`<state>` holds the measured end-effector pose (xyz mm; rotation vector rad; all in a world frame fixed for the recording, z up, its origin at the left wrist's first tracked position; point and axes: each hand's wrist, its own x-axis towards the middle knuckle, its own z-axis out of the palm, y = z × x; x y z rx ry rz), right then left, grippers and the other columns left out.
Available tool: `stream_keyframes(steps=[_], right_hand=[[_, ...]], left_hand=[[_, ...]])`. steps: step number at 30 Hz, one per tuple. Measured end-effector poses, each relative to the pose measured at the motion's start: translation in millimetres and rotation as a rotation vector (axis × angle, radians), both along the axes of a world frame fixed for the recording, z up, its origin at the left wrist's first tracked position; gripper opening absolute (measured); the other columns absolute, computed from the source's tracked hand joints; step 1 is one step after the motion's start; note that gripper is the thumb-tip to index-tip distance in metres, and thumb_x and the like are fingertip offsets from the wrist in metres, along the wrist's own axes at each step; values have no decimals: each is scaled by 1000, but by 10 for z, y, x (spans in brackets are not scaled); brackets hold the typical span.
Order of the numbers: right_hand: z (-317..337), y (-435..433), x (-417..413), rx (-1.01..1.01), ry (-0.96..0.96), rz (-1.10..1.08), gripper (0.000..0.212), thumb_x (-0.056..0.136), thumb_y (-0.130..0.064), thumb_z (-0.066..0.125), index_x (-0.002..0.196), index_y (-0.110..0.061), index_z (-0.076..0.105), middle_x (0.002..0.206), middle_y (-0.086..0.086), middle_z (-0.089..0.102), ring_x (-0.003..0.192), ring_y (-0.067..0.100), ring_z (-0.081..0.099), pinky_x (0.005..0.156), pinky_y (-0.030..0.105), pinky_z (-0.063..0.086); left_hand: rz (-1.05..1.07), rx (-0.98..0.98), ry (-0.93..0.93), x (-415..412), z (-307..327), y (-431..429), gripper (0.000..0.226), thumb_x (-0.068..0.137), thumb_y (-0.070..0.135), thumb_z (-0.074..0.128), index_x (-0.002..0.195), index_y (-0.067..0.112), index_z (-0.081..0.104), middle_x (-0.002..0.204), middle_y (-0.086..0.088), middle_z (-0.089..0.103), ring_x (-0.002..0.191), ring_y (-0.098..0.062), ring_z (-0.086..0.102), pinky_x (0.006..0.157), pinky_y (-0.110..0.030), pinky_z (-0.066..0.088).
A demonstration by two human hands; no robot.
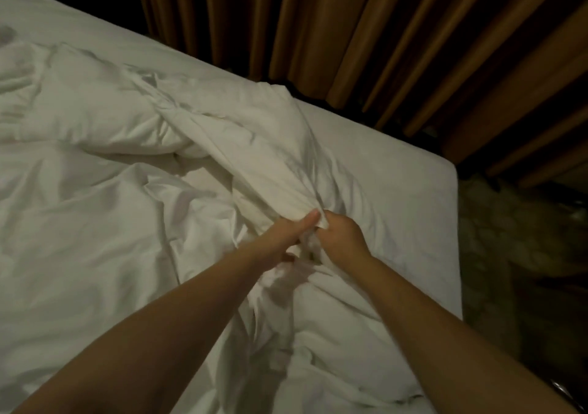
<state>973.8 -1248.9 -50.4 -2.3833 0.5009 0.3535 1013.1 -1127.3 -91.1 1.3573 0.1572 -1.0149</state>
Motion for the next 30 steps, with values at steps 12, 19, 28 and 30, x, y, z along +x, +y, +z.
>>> stream_keyframes(steps=[12, 19, 28, 30], right_hand=[[-48, -385, -752, -289, 27, -113, 126, 59, -79, 63, 151, -29, -7, 156, 2, 22, 141, 24, 27, 113, 44, 21], [1077, -1187, -444, -276, -371, -123, 41, 94, -36, 53, 131, -18, 52, 124, 12, 60, 113, 34, 56, 86, 36, 42], [2772, -2647, -362, -434, -743, -802, 51, 92, -38, 57, 135, -15, 43, 136, 14, 47, 127, 35, 44, 104, 43, 36], [2513, -3056, -490, -435, -391, -784, 74, 82, -48, 66, 141, -18, 32, 143, 15, 35, 130, 39, 35, 105, 50, 32]], left_hand=[[266, 90, -397, -341, 1437, -229, 6, 89, 8, 56, 89, 7, 62, 80, -6, 61, 71, -16, 58, 57, -17, 49], [81, 144, -704, -584, 2508, -630, 6, 91, 19, 62, 88, 19, 57, 84, 2, 56, 84, -16, 58, 74, -24, 48], [-364, 329, -1584, -581, 3763, -1844, 55, 102, 33, 38, 149, 13, 21, 157, -3, 21, 141, -14, 21, 98, -9, 11], [-520, 381, -1606, -558, 3402, -2024, 61, 99, 37, 45, 150, 15, 21, 158, -3, 18, 143, -18, 17, 103, -16, 8]])
